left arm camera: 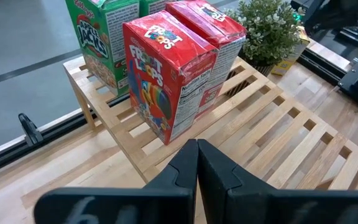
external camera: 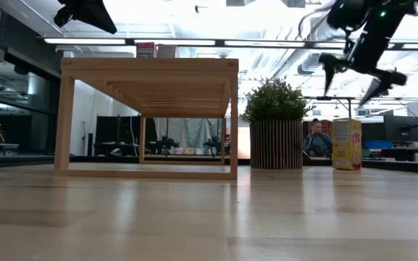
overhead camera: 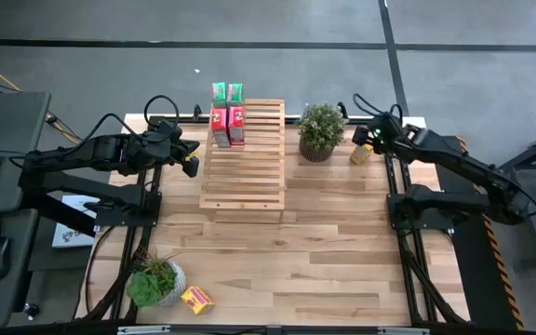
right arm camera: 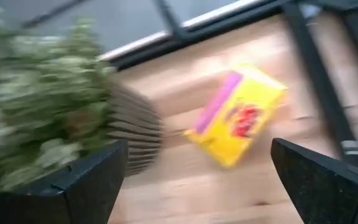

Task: Stack cereal on shelf
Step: Put the top yellow cereal box on the shelf

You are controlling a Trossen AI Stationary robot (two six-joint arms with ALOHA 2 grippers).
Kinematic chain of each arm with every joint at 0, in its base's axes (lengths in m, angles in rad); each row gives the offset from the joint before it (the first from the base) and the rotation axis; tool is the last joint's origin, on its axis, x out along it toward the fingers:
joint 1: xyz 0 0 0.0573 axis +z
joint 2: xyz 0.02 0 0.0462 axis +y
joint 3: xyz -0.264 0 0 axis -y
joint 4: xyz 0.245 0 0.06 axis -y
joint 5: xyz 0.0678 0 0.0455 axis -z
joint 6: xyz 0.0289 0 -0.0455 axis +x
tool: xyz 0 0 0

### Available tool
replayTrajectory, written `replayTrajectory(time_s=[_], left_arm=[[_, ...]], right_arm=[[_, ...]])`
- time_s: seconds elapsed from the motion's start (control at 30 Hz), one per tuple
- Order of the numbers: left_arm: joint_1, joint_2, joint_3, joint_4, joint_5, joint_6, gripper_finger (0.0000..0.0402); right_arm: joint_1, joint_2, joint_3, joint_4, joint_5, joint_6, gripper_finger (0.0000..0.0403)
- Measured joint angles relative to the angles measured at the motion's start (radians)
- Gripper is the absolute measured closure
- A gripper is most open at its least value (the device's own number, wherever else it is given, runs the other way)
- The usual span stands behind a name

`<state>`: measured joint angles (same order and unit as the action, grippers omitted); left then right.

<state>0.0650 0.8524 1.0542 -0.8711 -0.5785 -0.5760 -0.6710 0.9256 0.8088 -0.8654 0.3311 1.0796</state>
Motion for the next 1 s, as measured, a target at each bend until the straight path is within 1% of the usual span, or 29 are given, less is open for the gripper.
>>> replayTrajectory(time_s=[0.1, 0.17, 0.27, 0.4, 0.5, 0.6, 1.0], left_arm=[[0.000, 0.000, 0.000, 0.000, 0.000, 0.000, 0.0401], [0.000, 0.000, 0.000, 0.000, 0.000, 0.001, 0.0401], [0.000, 0.000, 0.000, 0.000, 0.000, 0.000, 0.0401], [0.000, 0.000, 0.000, 0.000, 0.002, 0.001, 0.0401], [0.000, 0.000, 0.000, 0.000, 0.002, 0.001, 0.0401], [0.000, 0.000, 0.000, 0.000, 0.002, 0.001, 0.0401], [0.000, 0.000, 0.000, 0.000, 0.003, 0.004, 0.0401]], right_arm=[[-0.017, 0.062, 0.031, -0.021, 0.068, 0.013, 0.0015], [-0.023, 0.098, 0.039, -0.021, 0.101, 0.050, 0.0016], [-0.033, 0.152, 0.039, -0.029, 0.106, 0.110, 0.0016], [-0.033, 0.225, 0.040, -0.071, 0.139, 0.189, 0.0016], [-0.033, 0.266, 0.040, -0.053, 0.157, 0.235, 0.0016], [-0.033, 0.293, 0.040, -0.014, 0.167, 0.248, 0.0016], [-0.033, 0.353, 0.040, -0.015, 0.202, 0.293, 0.0016]])
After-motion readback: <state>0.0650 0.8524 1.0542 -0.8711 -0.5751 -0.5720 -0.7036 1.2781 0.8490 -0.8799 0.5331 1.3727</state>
